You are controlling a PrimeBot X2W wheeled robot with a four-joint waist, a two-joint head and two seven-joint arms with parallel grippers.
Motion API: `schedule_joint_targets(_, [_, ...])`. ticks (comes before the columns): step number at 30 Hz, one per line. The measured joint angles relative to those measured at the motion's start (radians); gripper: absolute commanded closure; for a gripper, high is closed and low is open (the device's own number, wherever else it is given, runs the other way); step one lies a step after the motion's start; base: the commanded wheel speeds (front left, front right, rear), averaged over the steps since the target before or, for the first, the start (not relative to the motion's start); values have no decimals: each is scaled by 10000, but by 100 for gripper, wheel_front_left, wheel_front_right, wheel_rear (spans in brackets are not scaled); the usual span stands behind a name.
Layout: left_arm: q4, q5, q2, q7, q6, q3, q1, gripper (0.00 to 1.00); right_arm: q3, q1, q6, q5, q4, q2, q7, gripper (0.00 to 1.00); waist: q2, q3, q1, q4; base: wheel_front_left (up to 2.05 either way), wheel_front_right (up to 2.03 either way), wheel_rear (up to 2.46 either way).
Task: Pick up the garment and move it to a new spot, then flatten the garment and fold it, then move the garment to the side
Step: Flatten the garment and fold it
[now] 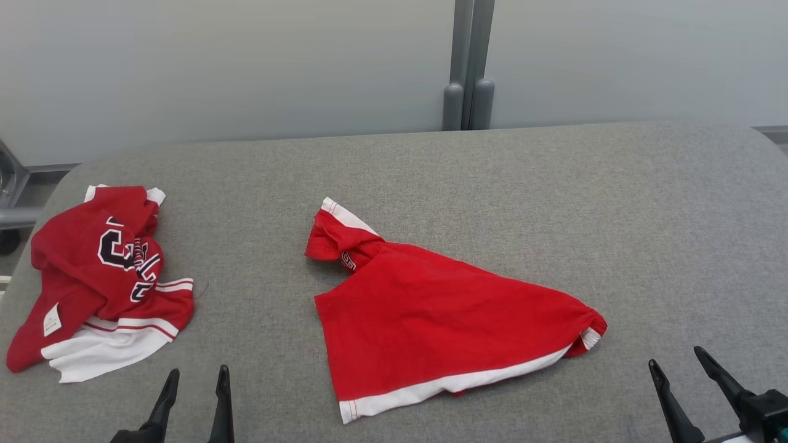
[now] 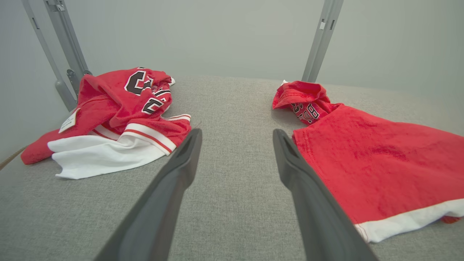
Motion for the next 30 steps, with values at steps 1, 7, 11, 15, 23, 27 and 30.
schedule_joint_targets(1, [-63, 123, 0, 0, -2, 77, 142, 0, -144, 84, 0, -111, -81, 174, -61, 0, 0, -32, 0, -4, 0, 0, 0])
schedule_joint_targets(7, [-286, 499, -219, 0, -211, 685, 528, 0, -669, 123, 0, -884, -677, 1170, -119, 0, 0, -98, 0, -41, 0, 0, 0])
schedule_joint_targets(11, [-234, 675, -506, 0, -453, 1137, 516, 0, -662, -12, 0, -1206, -780, 1697, -119, 0, 0, -116, 0, -10, 0, 0, 0])
schedule_joint_targets(15, [-13, 901, -748, 0, -731, 1350, 354, 0, -518, -363, 0, -1266, -686, 1925, -121, 0, 0, -88, 0, 100, 0, 0, 0])
schedule_joint_targets(23, [671, 1212, -1080, 0, -1294, 1603, -232, 0, -562, -818, 0, -1266, -142, 1942, -121, 0, 0, -173, 0, 331, 0, 0, 0])
schedule_joint_targets(27, [1034, 1415, -1177, 0, -1561, 1735, -455, 0, -629, -895, 0, -1283, 73, 2015, -121, 0, 0, -324, 0, 424, 0, 0, 0])
schedule_joint_targets(30, [1308, 1551, -1235, 0, -1687, 1783, -632, 0, -746, -922, 0, -1281, 215, 2111, -121, 0, 0, -404, 0, 507, 0, 0, 0])
